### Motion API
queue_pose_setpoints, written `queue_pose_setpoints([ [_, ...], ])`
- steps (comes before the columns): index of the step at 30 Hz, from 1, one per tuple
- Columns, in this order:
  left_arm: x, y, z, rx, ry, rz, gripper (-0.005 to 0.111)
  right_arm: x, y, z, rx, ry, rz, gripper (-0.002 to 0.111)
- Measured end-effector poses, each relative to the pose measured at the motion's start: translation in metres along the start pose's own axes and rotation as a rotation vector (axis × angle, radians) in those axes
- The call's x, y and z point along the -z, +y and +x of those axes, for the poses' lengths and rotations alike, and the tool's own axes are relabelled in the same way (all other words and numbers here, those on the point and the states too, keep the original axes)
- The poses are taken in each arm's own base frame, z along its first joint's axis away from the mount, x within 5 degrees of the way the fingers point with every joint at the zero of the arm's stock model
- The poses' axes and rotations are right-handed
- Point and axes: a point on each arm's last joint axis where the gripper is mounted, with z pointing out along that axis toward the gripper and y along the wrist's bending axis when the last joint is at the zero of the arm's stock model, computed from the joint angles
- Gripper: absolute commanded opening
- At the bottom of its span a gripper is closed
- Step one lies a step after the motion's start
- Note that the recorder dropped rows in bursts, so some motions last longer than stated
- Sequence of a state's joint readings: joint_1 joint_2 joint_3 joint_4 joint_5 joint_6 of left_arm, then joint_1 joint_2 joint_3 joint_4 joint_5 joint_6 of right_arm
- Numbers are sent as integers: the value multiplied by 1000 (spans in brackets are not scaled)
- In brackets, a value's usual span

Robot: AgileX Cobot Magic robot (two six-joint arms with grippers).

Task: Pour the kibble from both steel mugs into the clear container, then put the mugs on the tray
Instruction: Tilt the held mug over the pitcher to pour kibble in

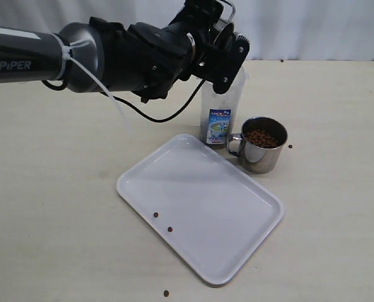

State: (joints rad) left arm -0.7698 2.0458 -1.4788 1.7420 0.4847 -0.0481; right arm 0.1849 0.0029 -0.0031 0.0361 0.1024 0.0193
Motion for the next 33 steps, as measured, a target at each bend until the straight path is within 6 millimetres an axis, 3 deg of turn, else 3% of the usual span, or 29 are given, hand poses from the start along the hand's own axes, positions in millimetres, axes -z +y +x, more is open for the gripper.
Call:
queue_pose_setpoints([
  [33, 2, 1, -7, -230, -37, -6, 0, 0, 0, 0, 0, 0, 0, 5],
])
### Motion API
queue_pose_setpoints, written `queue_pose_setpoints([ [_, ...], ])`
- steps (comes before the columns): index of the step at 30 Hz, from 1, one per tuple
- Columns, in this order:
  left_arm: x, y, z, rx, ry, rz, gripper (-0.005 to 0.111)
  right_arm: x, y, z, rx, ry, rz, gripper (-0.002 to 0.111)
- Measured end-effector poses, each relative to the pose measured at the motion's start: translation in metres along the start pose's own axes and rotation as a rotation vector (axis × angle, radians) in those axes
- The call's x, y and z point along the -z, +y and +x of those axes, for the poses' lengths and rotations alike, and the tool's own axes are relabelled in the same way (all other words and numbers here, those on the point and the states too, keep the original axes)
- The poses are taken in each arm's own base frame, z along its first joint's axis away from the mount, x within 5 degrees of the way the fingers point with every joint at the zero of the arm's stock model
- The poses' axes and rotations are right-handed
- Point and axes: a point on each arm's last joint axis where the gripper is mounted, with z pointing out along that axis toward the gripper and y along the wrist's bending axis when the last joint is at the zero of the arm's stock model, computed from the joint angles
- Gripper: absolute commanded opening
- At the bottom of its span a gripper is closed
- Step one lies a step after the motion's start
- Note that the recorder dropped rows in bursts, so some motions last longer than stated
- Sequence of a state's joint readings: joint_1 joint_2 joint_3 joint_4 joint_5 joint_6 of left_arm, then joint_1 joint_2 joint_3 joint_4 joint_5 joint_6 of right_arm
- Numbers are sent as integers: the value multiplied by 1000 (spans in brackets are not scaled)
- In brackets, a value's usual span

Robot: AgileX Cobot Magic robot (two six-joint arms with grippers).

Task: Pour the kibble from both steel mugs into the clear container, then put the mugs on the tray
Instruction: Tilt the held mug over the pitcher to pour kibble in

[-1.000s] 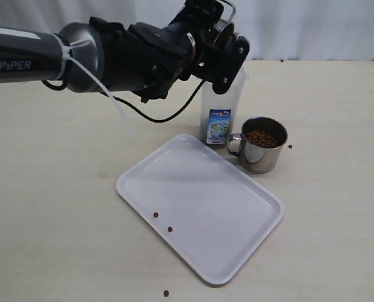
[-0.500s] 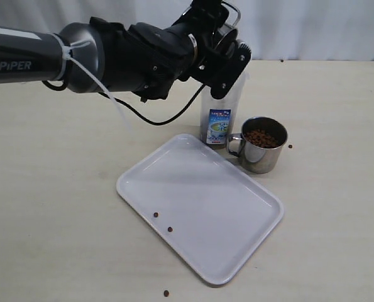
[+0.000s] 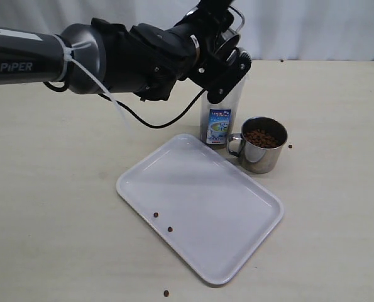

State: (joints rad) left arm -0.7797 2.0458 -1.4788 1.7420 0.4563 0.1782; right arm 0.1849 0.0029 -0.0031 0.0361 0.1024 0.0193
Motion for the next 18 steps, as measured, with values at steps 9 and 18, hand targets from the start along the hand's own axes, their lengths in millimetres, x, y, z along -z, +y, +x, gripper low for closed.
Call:
queue_pose_setpoints([
  [9, 0, 0, 0, -48, 0, 0, 0, 0, 0, 0, 0, 0, 0, 5],
  [18, 0, 6, 2, -52, 7, -17, 0, 0, 0, 0, 0, 0, 0, 5],
])
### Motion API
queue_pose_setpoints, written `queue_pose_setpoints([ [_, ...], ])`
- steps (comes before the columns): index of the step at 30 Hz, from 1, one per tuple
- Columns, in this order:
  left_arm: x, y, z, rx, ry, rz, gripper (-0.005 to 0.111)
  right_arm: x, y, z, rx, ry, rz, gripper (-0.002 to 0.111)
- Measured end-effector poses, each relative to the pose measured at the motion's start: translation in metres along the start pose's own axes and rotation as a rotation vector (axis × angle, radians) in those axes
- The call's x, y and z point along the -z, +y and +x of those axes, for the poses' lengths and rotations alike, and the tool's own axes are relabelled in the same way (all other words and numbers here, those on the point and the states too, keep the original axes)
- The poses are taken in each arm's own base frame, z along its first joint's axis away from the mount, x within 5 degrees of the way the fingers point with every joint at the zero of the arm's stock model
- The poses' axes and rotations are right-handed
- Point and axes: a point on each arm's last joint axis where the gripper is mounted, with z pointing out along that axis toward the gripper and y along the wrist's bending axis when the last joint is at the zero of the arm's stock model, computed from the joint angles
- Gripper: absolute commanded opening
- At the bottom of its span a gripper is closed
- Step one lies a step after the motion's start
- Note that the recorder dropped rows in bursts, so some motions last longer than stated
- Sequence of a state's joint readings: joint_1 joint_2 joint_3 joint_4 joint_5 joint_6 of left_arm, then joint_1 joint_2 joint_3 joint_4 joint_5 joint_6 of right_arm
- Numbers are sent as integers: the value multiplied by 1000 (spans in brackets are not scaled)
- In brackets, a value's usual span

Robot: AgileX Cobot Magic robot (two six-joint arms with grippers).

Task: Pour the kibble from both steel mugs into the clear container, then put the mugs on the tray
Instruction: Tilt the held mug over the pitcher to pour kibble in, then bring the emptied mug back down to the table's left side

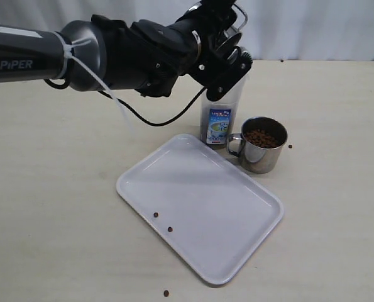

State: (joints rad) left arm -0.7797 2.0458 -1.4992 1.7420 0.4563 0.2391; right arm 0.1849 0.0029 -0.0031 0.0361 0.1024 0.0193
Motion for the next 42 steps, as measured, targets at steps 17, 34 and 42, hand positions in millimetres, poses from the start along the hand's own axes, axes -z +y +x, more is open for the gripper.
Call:
queue_pose_setpoints([
  [17, 4, 10, -6, -260, -8, -29, 0, 0, 0, 0, 0, 0, 0, 5],
  [34, 5, 11, -10, -482, -27, -43, 0, 0, 0, 0, 0, 0, 0, 5],
  [42, 5, 11, -10, -571, -19, -42, 0, 0, 0, 0, 0, 0, 0, 5],
])
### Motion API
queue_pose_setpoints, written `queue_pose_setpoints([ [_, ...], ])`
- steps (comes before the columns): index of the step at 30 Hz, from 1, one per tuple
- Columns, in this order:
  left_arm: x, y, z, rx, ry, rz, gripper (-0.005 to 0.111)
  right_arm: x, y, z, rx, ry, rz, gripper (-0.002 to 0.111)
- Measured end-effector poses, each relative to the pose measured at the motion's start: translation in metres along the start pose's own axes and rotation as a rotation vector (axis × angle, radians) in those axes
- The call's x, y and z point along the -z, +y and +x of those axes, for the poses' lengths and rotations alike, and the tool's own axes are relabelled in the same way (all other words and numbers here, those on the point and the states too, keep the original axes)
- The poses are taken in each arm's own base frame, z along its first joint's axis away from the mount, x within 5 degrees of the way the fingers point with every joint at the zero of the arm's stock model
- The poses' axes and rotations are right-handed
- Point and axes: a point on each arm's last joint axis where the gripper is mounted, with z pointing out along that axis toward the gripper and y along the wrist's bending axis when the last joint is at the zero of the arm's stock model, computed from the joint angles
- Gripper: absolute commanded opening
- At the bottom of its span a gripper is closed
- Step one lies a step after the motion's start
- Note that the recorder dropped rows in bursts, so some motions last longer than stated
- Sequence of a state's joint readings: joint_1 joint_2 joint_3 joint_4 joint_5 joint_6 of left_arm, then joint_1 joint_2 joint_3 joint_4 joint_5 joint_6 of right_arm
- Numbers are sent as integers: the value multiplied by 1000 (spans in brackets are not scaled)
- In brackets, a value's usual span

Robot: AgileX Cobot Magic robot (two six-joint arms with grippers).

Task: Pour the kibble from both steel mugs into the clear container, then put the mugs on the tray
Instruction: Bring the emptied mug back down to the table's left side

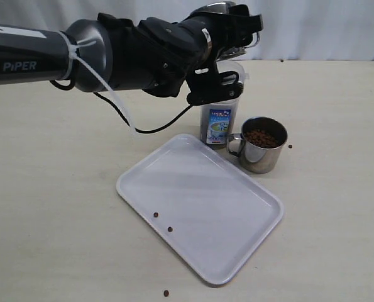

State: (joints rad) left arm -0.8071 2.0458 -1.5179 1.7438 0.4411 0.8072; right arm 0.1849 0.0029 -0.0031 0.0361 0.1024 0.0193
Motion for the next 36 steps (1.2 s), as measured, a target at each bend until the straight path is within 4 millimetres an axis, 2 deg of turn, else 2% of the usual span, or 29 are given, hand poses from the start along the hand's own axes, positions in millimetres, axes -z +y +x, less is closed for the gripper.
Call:
queue_pose_setpoints([
  [7, 1, 6, 5, 13, 14, -16, 0, 0, 0, 0, 0, 0, 0, 5],
  [10, 2, 7, 6, 109, 16, -19, 0, 0, 0, 0, 0, 0, 0, 5],
  [18, 27, 12, 32, 533, -40, -6, 0, 0, 0, 0, 0, 0, 0, 5],
  [24, 43, 11, 47, 1006, -104, 42, 0, 0, 0, 0, 0, 0, 0, 5],
  [30, 53, -14, 77, 1459, -51, 127, 0, 0, 0, 0, 0, 0, 0, 5],
  [33, 56, -37, 93, 1644, -12, 184, 0, 0, 0, 0, 0, 0, 0, 5],
  [36, 61, -64, 99, 1793, 4, 241, 0, 0, 0, 0, 0, 0, 0, 5],
])
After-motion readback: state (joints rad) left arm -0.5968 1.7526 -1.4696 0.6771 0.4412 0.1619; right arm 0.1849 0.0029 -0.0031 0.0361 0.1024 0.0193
